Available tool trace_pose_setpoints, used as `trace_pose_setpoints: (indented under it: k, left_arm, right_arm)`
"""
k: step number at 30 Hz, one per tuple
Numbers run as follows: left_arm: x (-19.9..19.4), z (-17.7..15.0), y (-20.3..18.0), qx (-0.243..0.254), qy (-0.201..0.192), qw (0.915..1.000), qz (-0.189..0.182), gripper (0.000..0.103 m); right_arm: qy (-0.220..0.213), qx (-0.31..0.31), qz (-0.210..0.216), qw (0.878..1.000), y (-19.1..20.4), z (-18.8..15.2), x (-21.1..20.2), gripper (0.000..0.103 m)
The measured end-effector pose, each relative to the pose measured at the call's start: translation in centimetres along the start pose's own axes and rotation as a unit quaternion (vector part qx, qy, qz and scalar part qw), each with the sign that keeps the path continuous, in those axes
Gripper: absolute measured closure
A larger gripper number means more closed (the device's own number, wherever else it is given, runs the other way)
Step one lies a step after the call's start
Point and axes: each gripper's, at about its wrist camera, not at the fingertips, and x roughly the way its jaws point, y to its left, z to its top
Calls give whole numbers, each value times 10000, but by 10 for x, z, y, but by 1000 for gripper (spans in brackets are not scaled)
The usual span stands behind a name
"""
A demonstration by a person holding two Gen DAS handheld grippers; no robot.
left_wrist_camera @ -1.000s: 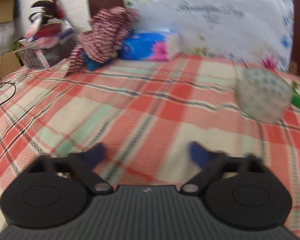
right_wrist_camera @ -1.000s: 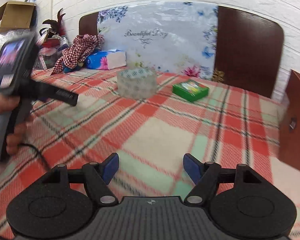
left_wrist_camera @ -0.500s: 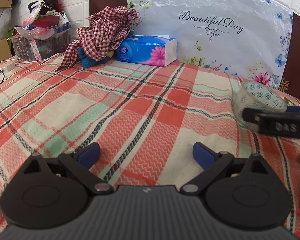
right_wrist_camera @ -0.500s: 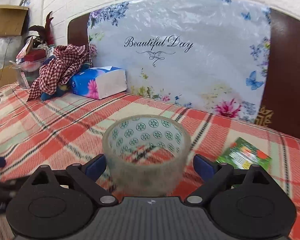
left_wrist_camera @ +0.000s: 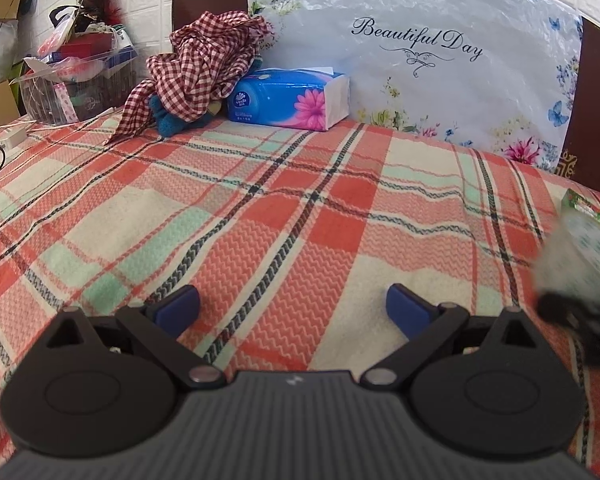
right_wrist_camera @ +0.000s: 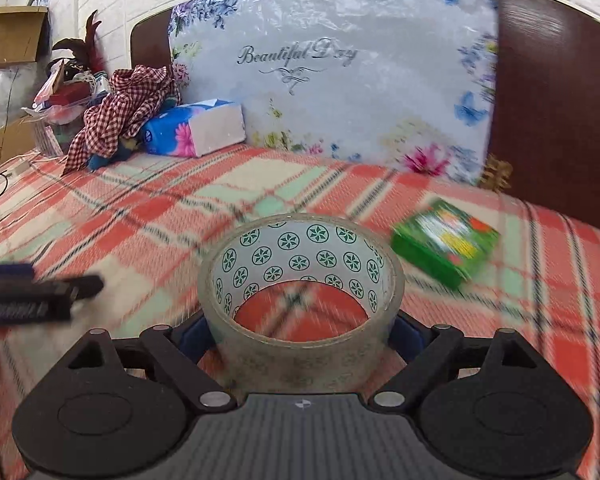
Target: Organize objects
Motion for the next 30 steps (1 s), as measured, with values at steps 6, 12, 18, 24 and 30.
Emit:
trace_pose_setpoints:
  k: [6,12,18,24,30]
  left_arm:
    - [0,0,-2,66,18,10000,72,2]
    - [-5,-1,-8,178,40,9993,329,1]
    - [-49,-25,-40,716,-7,9970,296,1]
    - [-92,-47,-79,766,561,9899,-1049,3]
    - [-144,-31,-142,852,777,9567,-2672,5]
  right_arm:
    - [132,265,-422,9987,-20,-58,-81,14]
    - [177,729,-983,9923,-46,-108,-155,14]
    - [111,827,-1168,9896,-51,-127,-179,12]
    - [86,837,-1155,9897,-51,-129,-186,12]
    - [-48,1009,-1060,9892,-57,-139,-202,12]
